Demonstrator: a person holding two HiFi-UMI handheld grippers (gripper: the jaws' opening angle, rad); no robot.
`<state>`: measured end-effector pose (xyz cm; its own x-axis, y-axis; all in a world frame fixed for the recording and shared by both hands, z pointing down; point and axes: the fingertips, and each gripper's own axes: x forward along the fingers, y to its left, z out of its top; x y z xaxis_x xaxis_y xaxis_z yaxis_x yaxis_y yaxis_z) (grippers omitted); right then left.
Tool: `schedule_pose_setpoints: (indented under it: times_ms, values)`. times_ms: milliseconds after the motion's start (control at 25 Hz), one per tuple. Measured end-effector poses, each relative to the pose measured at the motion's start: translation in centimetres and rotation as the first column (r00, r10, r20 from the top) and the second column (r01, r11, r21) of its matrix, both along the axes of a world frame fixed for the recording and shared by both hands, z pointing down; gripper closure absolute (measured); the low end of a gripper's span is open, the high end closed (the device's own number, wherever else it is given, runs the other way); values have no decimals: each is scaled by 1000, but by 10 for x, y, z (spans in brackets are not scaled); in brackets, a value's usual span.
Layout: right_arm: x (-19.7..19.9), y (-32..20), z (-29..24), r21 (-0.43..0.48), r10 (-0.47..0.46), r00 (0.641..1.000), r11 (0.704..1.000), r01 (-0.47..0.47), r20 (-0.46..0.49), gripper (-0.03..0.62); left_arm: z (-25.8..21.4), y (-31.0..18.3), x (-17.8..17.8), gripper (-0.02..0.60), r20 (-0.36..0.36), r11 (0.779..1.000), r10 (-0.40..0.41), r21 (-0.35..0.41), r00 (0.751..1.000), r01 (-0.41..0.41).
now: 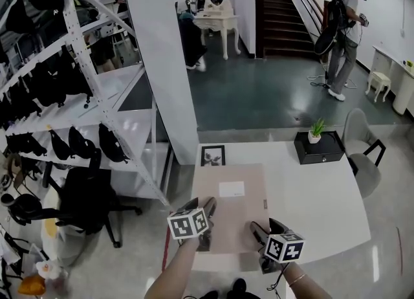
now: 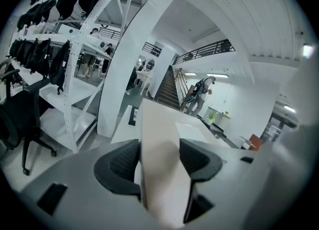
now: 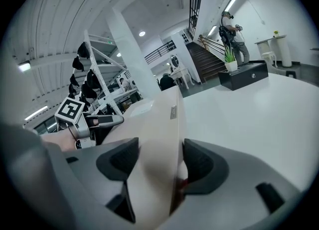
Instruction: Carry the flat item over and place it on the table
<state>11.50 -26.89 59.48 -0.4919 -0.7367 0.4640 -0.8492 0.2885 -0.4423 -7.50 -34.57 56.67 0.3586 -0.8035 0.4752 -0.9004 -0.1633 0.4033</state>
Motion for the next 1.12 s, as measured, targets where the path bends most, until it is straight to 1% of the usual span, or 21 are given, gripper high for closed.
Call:
schedule_pose_setpoints:
  times_ms: [360,840,1120]
  values:
    - [2,-2,15,-50,8,1000,999,-8,3,312,16,-6,3,325,17,998,17,-52,1000,-16]
    - [1,-5,22,-84,9,1000,996,-9,6,312,35,-11,1,325,17,989,27,-143,999,-24]
    - [0,-7,23,-84,9,1000,996,-10,-8,312,39,-13,0,325,22,987,31,-161,999,-27]
